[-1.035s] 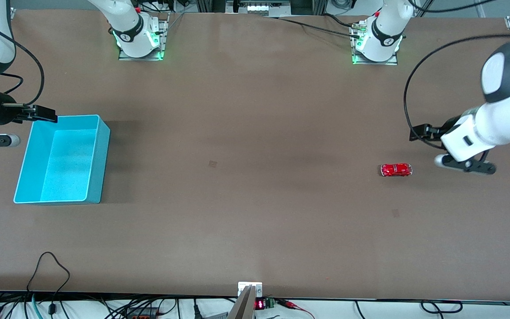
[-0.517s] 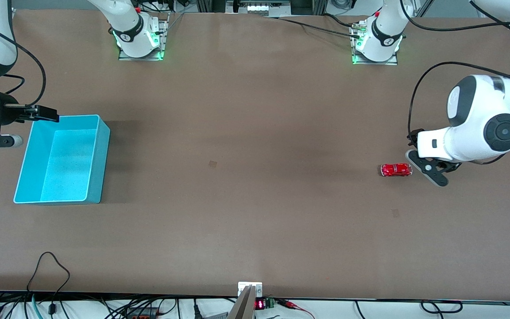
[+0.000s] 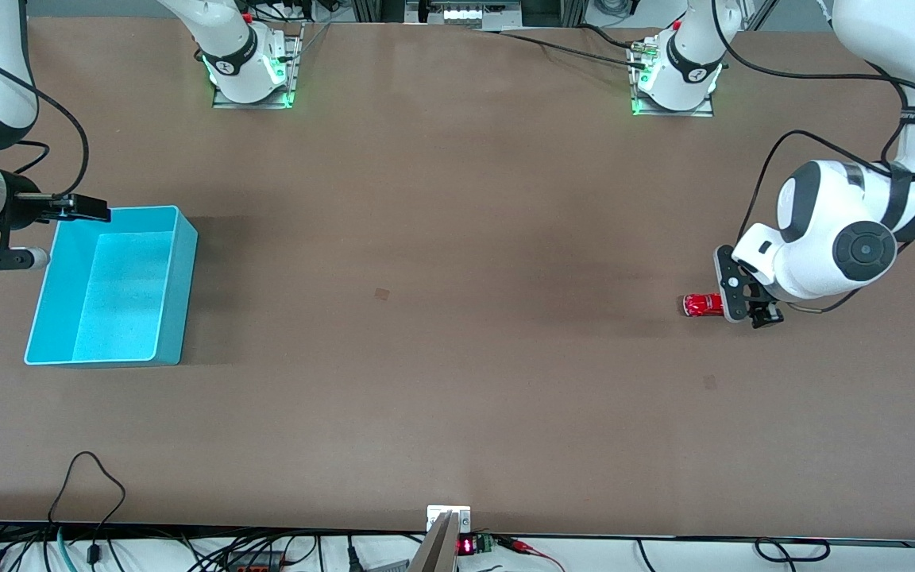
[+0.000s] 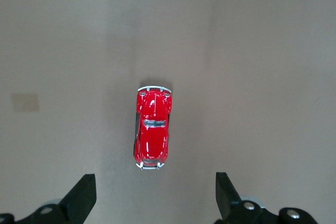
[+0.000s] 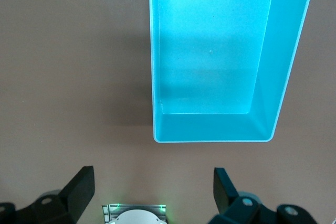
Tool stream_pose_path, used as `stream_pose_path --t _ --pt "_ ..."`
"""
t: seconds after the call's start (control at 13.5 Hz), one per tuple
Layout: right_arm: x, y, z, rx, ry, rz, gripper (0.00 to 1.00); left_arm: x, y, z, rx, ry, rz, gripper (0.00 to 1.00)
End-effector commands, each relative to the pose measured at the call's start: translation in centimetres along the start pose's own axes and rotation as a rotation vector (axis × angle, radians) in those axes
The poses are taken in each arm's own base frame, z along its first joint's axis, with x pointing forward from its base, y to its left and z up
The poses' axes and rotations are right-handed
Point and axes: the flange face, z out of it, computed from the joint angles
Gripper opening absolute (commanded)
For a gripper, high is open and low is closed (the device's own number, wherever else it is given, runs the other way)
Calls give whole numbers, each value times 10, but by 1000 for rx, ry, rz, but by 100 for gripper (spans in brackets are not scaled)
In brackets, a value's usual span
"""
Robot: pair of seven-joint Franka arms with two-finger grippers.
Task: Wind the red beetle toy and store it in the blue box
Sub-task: 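Lower the open left gripper around the red car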
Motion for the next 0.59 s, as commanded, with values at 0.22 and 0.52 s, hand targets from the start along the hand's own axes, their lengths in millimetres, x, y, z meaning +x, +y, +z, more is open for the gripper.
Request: stream_pose_path --t 0.22,0.52 --pt "-3 0 -1 17 -15 -4 100 -20 15 43 108 18 93 100" --pt "-4 1 -1 18 -23 -3 100 -16 17 76 168 45 85 100"
